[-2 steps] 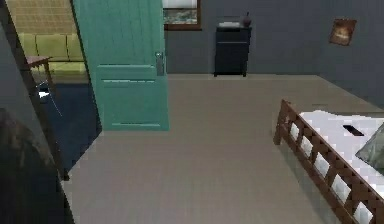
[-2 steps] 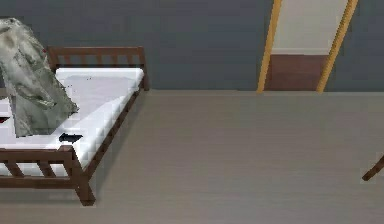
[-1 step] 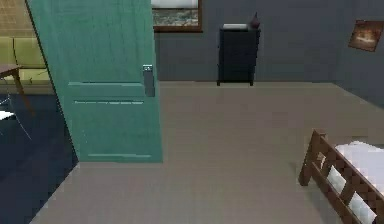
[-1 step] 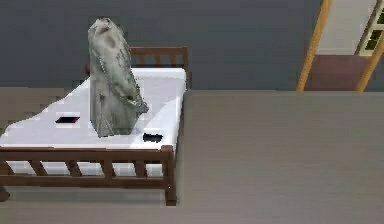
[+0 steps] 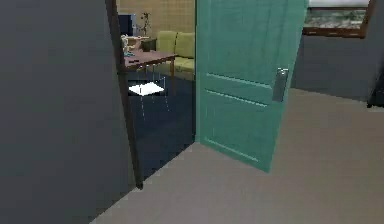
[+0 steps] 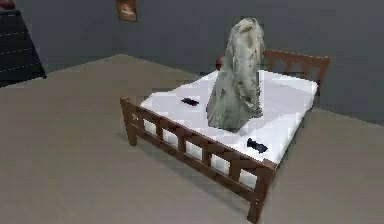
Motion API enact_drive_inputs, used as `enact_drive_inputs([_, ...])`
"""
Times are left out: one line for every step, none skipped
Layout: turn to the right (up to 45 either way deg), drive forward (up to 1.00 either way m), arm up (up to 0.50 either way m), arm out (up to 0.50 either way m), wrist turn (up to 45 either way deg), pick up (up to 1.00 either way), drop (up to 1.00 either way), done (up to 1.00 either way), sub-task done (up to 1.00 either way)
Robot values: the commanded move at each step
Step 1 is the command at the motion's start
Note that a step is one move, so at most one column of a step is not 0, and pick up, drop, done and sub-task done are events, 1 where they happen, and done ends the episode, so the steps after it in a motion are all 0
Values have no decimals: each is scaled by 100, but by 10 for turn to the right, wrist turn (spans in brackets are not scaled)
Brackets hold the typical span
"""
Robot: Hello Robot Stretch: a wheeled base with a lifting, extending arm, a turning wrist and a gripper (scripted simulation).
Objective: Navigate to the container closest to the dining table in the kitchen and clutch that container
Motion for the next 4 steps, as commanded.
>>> enact_drive_inputs([0,100,0,0,0,0,0,0,0])
enact_drive_inputs([-60,0,0,0,0,0,0,0,0])
enact_drive_inputs([0,30,0,0,0,0,0,0,0])
enact_drive_inputs([450,0,0,0,0,0,0,0,0])
